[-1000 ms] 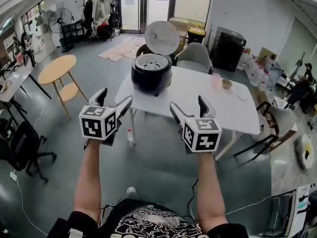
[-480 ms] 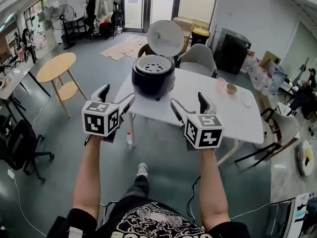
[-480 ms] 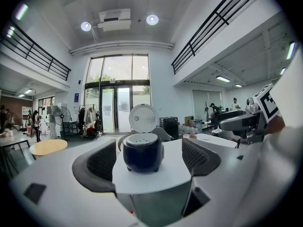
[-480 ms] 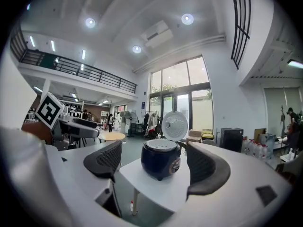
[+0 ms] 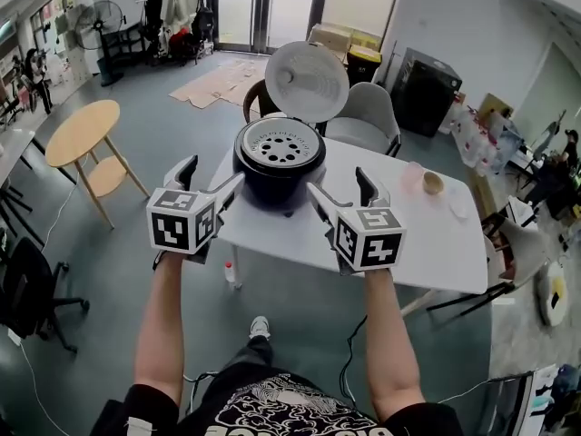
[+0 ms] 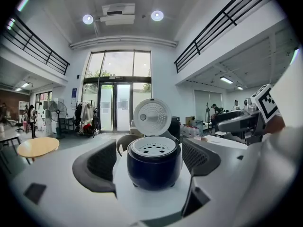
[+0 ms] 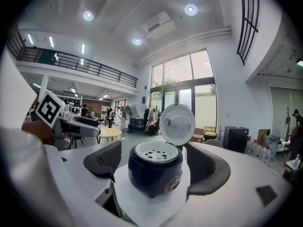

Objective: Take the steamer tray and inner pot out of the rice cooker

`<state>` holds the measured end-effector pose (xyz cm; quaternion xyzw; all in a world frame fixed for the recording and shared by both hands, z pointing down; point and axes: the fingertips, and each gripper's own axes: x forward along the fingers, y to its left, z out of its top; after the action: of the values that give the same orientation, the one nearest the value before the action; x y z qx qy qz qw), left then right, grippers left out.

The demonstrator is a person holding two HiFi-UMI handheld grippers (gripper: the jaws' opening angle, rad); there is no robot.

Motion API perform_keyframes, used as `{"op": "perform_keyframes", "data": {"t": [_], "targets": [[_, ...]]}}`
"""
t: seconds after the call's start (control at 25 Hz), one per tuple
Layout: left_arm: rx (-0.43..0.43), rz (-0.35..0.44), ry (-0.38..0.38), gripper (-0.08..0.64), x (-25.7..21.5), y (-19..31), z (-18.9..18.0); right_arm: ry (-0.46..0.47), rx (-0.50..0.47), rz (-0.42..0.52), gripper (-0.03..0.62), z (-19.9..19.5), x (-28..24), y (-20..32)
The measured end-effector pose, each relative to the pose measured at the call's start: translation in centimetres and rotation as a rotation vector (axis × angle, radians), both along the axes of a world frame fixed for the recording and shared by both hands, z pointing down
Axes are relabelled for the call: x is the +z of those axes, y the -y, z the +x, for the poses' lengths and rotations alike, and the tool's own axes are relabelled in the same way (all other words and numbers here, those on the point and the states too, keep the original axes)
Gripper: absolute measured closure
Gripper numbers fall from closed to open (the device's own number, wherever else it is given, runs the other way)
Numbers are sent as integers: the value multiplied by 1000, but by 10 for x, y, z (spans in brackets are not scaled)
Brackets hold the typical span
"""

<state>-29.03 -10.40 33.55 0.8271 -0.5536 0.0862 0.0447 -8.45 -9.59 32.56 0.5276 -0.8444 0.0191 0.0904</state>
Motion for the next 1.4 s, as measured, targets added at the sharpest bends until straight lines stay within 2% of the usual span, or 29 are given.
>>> {"op": "perform_keyframes", "data": {"t": [0.16, 0.24, 0.44, 0.64, 1.08, 1.24, 1.4], "targets": [[8, -26, -11, 140, -33, 121, -25, -10, -3, -18, 147, -26, -39, 122], [16, -33, -9, 141, -34, 168, -34, -3, -3, -27, 147, -37, -43, 172], [49, -51, 11, 140, -10, 231, -58, -1, 9, -23, 147, -68, -33, 241], [67, -63, 10, 141, -1, 277, -81, -6, 18, -24, 147, -93, -28, 281], [84, -64, 43, 141, 15, 312, -70, -4, -6, -24, 149, -91, -12, 318], [74, -63, 40, 141, 16, 326, -68, -80, -89, -24, 149, -98, -8, 334], [77, -71, 36, 141, 11, 342, -68, -217, -221, -52, 149, -116, -3, 352]]}}
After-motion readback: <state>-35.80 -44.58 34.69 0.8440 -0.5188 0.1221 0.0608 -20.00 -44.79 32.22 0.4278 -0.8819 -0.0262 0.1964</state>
